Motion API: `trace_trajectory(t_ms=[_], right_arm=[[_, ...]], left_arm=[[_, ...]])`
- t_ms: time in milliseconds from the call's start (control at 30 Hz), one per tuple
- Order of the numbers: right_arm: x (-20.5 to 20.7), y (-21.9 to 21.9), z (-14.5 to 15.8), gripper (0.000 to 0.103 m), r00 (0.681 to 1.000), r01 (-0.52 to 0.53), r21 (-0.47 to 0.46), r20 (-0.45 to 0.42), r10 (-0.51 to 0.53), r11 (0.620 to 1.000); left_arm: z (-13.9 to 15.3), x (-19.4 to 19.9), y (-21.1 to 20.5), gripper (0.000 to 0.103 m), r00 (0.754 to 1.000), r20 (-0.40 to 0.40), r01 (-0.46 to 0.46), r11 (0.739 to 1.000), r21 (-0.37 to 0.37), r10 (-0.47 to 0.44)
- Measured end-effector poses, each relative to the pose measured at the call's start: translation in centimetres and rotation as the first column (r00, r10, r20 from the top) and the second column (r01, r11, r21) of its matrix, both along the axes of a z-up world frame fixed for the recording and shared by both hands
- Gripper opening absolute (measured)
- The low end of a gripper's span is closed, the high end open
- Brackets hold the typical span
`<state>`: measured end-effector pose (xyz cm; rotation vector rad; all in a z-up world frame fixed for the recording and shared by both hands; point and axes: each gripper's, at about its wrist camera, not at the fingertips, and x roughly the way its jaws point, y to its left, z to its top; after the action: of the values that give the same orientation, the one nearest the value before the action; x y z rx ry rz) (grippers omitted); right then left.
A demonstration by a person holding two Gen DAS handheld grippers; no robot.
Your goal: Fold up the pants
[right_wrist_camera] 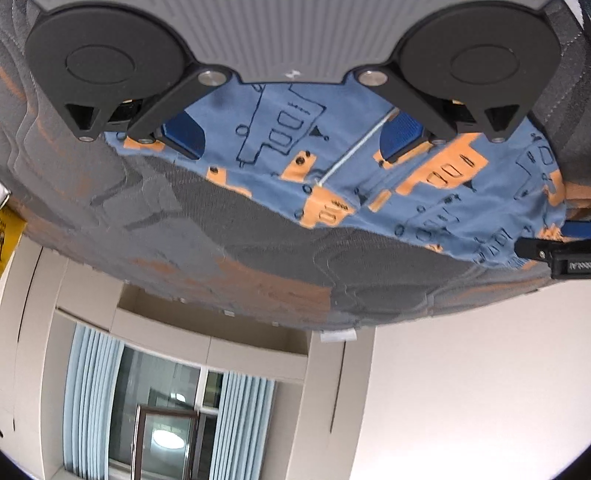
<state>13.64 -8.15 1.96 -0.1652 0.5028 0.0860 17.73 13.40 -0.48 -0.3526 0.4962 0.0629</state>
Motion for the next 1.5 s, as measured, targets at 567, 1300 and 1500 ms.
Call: trace_trajectory(t_ms=[567, 1300, 1500], right_arm=[[0.2, -0.2, -0.2, 0.103, 1.000, 0.001, 0.017, -0.026, -0.001, 1.000], [0.2, -0.3, -0.2, 0.103, 1.000, 0.002, 0.017, -0.030, -0.001, 1.000], [0.2, -0.3, -0.2, 0.103, 1.000, 0.002, 0.019, -0.030, -0.002, 1.000]], left_arm=[[0.4, 0.2, -0.7, 0.102, 0.999, -0.025, -0.028, 0.999, 0.023, 0.029], [0.0, -0.7, 0.9, 0.055, 0.989, 0.012, -0.143, 0.985, -0.098, 0.145], [-0.1, -0.5, 1.6, 0.043, 0.987, -0.015, -0.159, 0.976, -0.149, 0.158]])
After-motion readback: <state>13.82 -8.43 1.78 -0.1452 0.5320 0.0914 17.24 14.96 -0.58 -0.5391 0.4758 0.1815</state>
